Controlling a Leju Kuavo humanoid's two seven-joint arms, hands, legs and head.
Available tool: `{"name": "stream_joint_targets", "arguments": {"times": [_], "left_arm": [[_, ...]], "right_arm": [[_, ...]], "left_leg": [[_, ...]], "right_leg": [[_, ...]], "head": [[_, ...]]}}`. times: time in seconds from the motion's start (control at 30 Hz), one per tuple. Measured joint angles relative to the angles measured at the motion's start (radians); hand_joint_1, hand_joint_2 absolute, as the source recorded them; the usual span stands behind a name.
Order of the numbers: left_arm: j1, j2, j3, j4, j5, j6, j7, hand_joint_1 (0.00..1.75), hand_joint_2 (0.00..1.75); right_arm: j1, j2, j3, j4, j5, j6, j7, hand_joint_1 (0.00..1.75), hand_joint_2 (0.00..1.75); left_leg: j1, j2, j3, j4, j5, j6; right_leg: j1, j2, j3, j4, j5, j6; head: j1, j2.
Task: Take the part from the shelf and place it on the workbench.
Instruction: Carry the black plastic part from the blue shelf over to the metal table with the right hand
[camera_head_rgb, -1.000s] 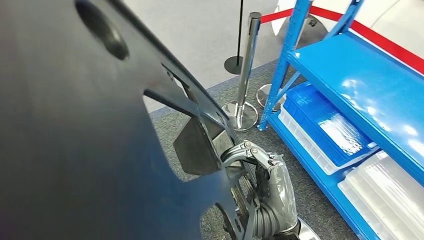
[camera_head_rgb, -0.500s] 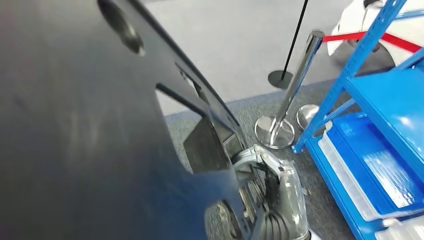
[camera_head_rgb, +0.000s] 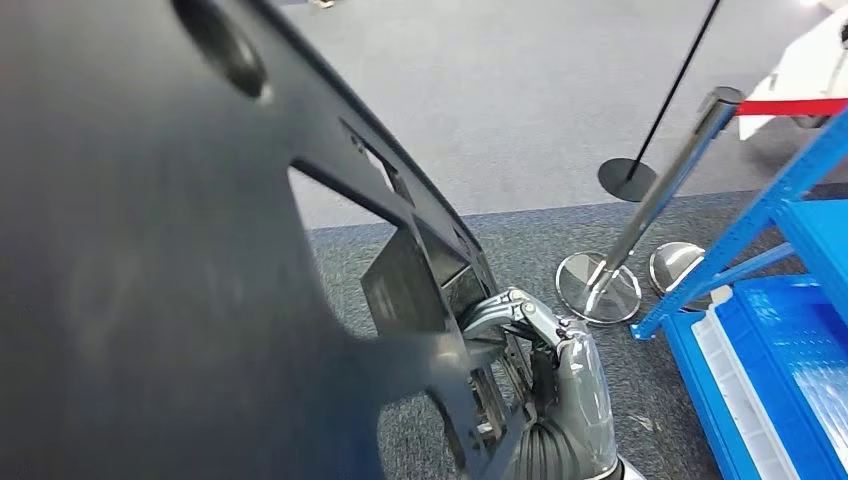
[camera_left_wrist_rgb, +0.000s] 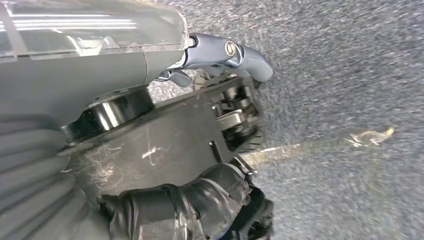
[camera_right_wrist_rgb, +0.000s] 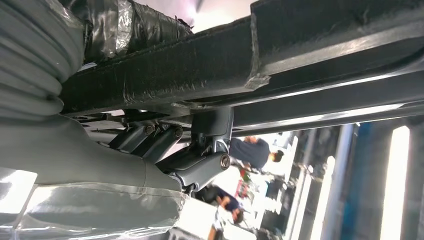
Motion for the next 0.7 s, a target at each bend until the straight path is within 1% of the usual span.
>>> {"name": "stream_joint_targets", "arguments": {"times": [0.03,0.07,0.1,0.13,0.17,0.2,0.23,0.27,0.3,0.33,0.37,0.4,0.43,0.47,0.5,0.53,0.57,0.6,0.63,0.67,0.7], "left_arm": [[0.0,0.001,0.0,0.0,-0.001,-0.001,0.0,0.0,1.75],[0.001,0.003,0.0,0.0,-0.003,-0.003,0.0,0.0,1.75],[0.001,0.004,0.0,0.0,-0.005,-0.004,0.001,0.0,1.75],[0.0,0.004,0.0,0.0,-0.006,-0.005,0.001,0.0,1.75],[-0.001,0.005,0.0,0.0,-0.008,-0.006,0.002,0.0,1.75],[-0.004,0.006,0.0,0.0,-0.009,-0.007,0.002,0.0,1.75],[-0.007,0.006,0.0,0.0,-0.009,-0.008,0.002,0.0,1.75],[-0.008,0.007,0.0,0.0,-0.01,-0.009,0.003,0.0,1.75],[-0.008,0.007,0.0,0.0,-0.011,-0.011,0.003,0.0,1.75],[-0.007,0.007,0.0,0.0,-0.011,-0.013,0.003,0.0,1.75],[-0.005,0.007,0.0,0.0,-0.011,-0.015,0.003,0.0,1.75],[-0.004,0.007,0.0,0.0,-0.012,-0.016,0.002,0.0,1.75],[-0.004,0.007,0.0,0.0,-0.012,-0.017,0.002,0.0,1.75],[-0.004,0.007,0.0,0.0,-0.012,-0.017,0.001,0.0,1.75],[-0.005,0.008,0.0,0.0,-0.012,-0.017,0.001,0.0,1.75],[-0.005,0.008,0.0,0.0,-0.013,-0.017,0.001,0.0,1.75],[-0.003,0.009,0.0,0.0,-0.013,-0.017,0.0,0.0,1.75],[-0.002,0.01,0.0,0.0,-0.013,-0.017,0.0,0.0,1.75],[-0.001,0.011,0.0,0.0,-0.014,-0.017,0.0,0.0,1.75],[-0.002,0.012,0.0,0.0,-0.014,-0.017,0.0,0.0,1.75],[-0.003,0.013,0.0,0.0,-0.014,-0.017,0.0,0.0,1.75]], "right_arm": [[-0.002,0.0,0.0,0.0,-0.007,0.001,0.011,1.75,1.75],[-0.003,0.0,0.0,0.0,-0.015,0.001,0.02,1.75,1.75],[-0.005,0.0,0.0,0.001,-0.024,0.0,0.027,1.75,1.75],[-0.007,0.0,0.0,0.002,-0.031,-0.001,0.031,1.75,1.75],[-0.007,0.0,0.0,0.003,-0.038,-0.003,0.033,1.75,1.75],[-0.006,0.0,0.0,0.005,-0.045,-0.005,0.033,1.75,1.75],[-0.005,0.0,0.0,0.007,-0.051,-0.008,0.033,1.75,1.75],[-0.003,0.0,0.0,0.01,-0.055,-0.011,0.034,1.75,1.75],[-0.002,0.0,0.0,0.012,-0.057,-0.015,0.035,1.75,1.75],[-0.002,0.0,0.0,0.015,-0.058,-0.019,0.036,1.75,1.75],[-0.002,0.0,0.0,0.016,-0.059,-0.022,0.037,1.75,1.75],[-0.002,0.0,0.0,0.018,-0.059,-0.023,0.037,1.75,1.75],[-0.002,0.0,0.0,0.019,-0.059,-0.025,0.038,1.75,1.75],[-0.001,0.0,0.0,0.02,-0.058,-0.026,0.039,1.75,1.75],[-0.001,0.0,0.0,0.021,-0.055,-0.028,0.042,1.75,1.75],[-0.001,0.0,0.0,0.021,-0.05,-0.029,0.047,1.75,1.75],[-0.001,0.0,0.0,0.022,-0.044,-0.03,0.052,1.75,1.75],[-0.001,0.0,0.0,0.022,-0.038,-0.03,0.058,1.75,1.75],[-0.002,0.0,0.0,0.022,-0.033,-0.029,0.064,1.75,1.75],[-0.002,0.0,0.0,0.022,-0.031,-0.026,0.07,1.75,1.75],[-0.002,0.0,0.0,0.023,-0.03,-0.022,0.077,1.75,1.75]], "left_leg": [[-0.003,-0.009,0.002,-0.002,-0.002,0.006],[-0.001,-0.019,0.007,-0.007,-0.002,0.012],[0.001,-0.027,0.015,-0.014,-0.002,0.018],[0.003,-0.034,0.023,-0.022,-0.001,0.026],[0.006,-0.04,0.031,-0.029,-0.001,0.034],[0.004,-0.046,0.034,-0.03,-0.003,0.041],[0.003,-0.052,0.035,-0.029,-0.005,0.047],[0.002,-0.06,0.036,-0.027,-0.008,0.049],[0.001,-0.068,0.037,-0.024,-0.011,0.049],[0.001,-0.077,0.039,-0.02,-0.016,0.048],[0.001,-0.085,0.042,-0.015,-0.022,0.045],[0.002,-0.092,0.043,-0.007,-0.029,0.041],[0.001,-0.099,0.04,0.004,-0.036,0.035],[0.001,-0.104,0.036,0.012,-0.041,0.029],[0.0,-0.108,0.031,0.017,-0.044,0.024],[0.0,-0.111,0.029,0.018,-0.045,0.02],[0.002,-0.113,0.028,0.016,-0.045,0.017],[0.002,-0.111,0.027,0.019,-0.049,0.013],[0.003,-0.104,0.02,0.036,-0.059,0.007],[0.005,-0.096,0.003,0.071,-0.077,0.001],[0.008,-0.088,-0.024,0.125,-0.1,-0.007]], "right_leg": [[0.0,-0.007,0.006,-0.004,-0.002,0.006],[-0.002,-0.008,0.01,-0.004,-0.006,0.013],[-0.003,0.004,0.012,0.003,-0.014,0.017],[-0.003,0.024,0.003,0.028,-0.028,0.019],[-0.003,0.049,-0.018,0.072,-0.05,0.019],[0.0,0.071,-0.052,0.134,-0.076,0.016],[0.002,0.081,-0.092,0.2,-0.098,0.014],[0.003,0.087,-0.127,0.25,-0.107,0.013],[0.004,0.089,-0.148,0.269,-0.097,0.013],[0.004,0.09,-0.15,0.248,-0.068,0.013],[0.003,0.091,-0.134,0.194,-0.026,0.013],[0.002,0.097,-0.111,0.132,0.01,0.012],[0.0,0.105,-0.091,0.078,0.033,0.012],[0.0,0.111,-0.078,0.045,0.042,0.011],[0.001,0.116,-0.074,0.033,0.04,0.009],[0.003,0.116,-0.072,0.029,0.038,0.006],[0.001,0.113,-0.071,0.027,0.039,0.002],[0.0,0.111,-0.068,0.024,0.039,-0.003],[-0.003,0.107,-0.063,0.019,0.039,-0.008],[-0.006,0.102,-0.058,0.015,0.039,-0.012],[-0.006,0.097,-0.054,0.013,0.037,-0.014]], "head": [[0.001,0.0],[0.002,0.0],[0.003,0.0],[0.005,0.0],[0.008,0.0],[0.011,0.0],[0.012,0.0],[0.013,0.0],[0.014,0.0],[0.014,0.0],[0.014,0.0],[0.015,0.0],[0.015,0.0],[0.015,0.0],[0.016,0.0],[0.015,0.0],[0.015,0.0],[0.015,0.0],[0.011,0.0],[0.008,0.0],[0.005,0.001]]}}
